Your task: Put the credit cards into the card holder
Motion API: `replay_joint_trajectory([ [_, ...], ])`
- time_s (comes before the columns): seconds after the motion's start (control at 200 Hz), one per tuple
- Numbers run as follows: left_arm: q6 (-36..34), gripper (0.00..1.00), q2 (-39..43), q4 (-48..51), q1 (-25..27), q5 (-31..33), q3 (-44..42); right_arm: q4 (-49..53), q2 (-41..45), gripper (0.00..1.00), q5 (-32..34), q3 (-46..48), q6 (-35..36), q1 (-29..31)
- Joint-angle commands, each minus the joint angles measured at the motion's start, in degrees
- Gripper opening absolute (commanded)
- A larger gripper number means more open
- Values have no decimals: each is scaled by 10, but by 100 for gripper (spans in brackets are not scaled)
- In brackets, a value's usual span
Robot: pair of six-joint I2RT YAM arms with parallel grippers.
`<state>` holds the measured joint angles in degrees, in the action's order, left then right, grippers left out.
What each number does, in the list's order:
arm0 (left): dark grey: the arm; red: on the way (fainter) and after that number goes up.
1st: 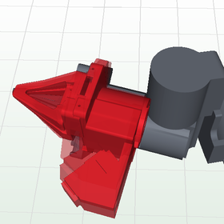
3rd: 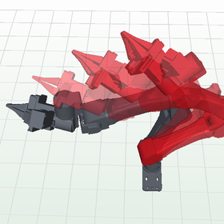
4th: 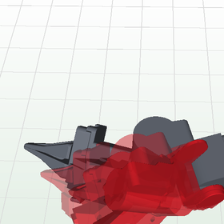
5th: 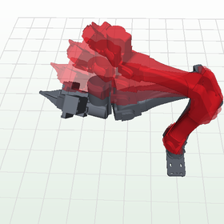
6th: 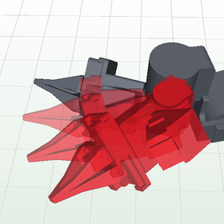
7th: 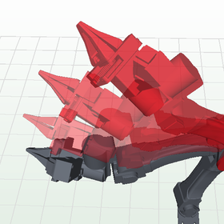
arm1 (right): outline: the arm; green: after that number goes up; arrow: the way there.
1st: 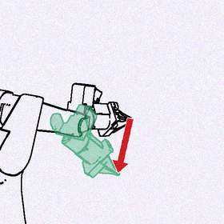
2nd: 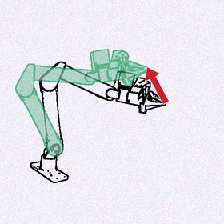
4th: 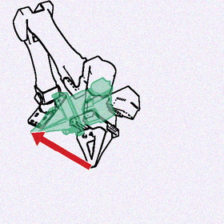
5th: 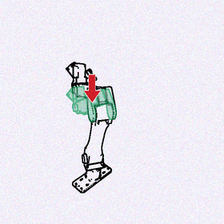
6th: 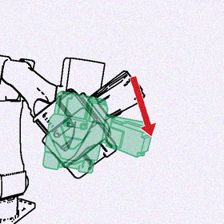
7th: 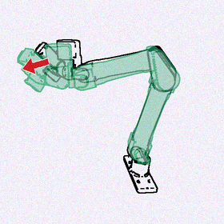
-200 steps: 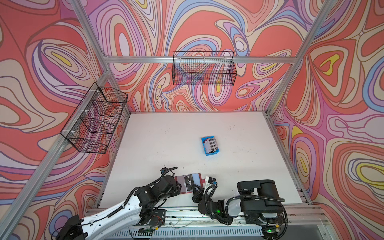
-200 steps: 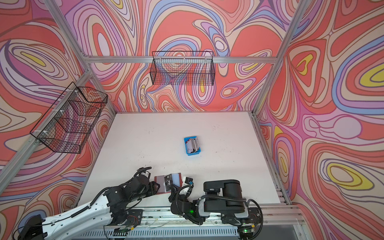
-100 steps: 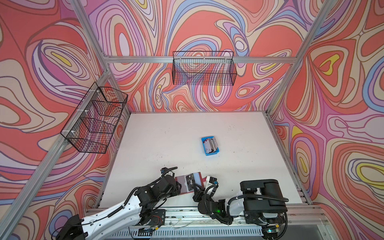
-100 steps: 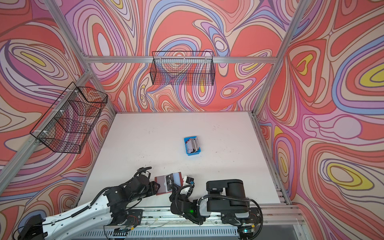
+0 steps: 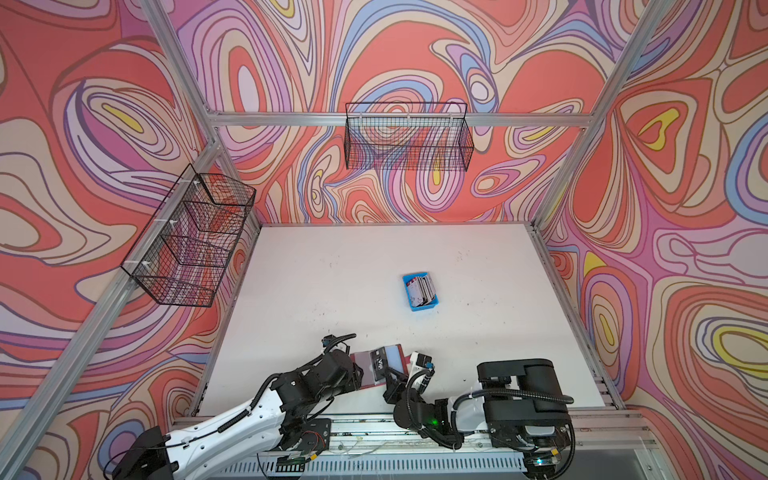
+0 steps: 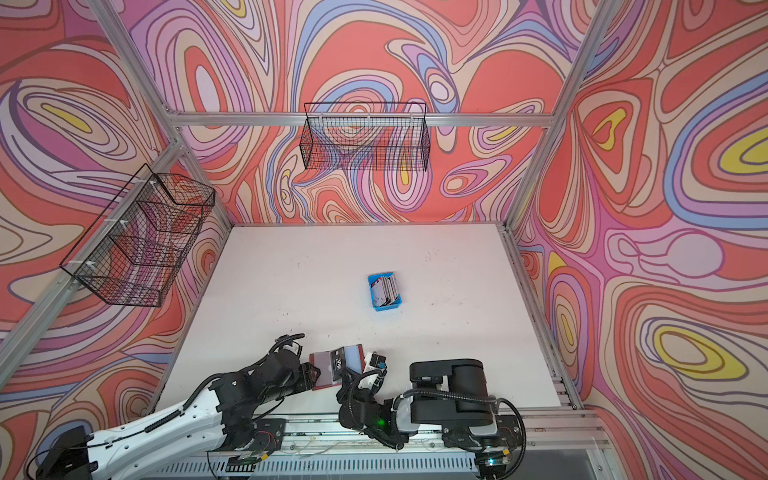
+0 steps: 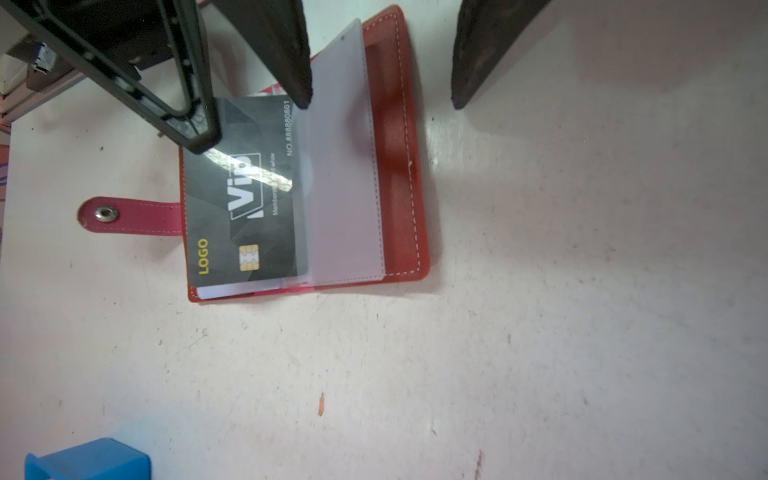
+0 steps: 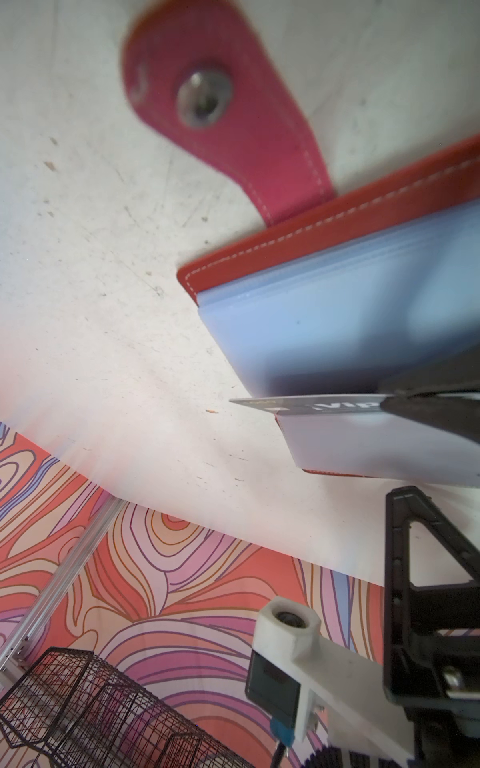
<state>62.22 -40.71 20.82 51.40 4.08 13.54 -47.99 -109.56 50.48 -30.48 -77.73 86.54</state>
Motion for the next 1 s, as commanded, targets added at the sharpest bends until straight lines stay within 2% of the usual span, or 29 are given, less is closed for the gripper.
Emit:
replay_joint_trajectory([
  [0.0,4,56,-4,-8,2,5,-9,2,-15,0,-18,-2,-12,-3],
  [0.361,3,56,-19,-19,1,3,-10,3,-34,0,-31,-17,-22,-4],
  [0.721,-3,51,-38,-30,1,-11,-5,71,-37,0,-40,-44,-59,-2],
  [0.996,-4,47,-55,-38,2,-13,-3,58,-44,0,-62,-50,-61,-3],
])
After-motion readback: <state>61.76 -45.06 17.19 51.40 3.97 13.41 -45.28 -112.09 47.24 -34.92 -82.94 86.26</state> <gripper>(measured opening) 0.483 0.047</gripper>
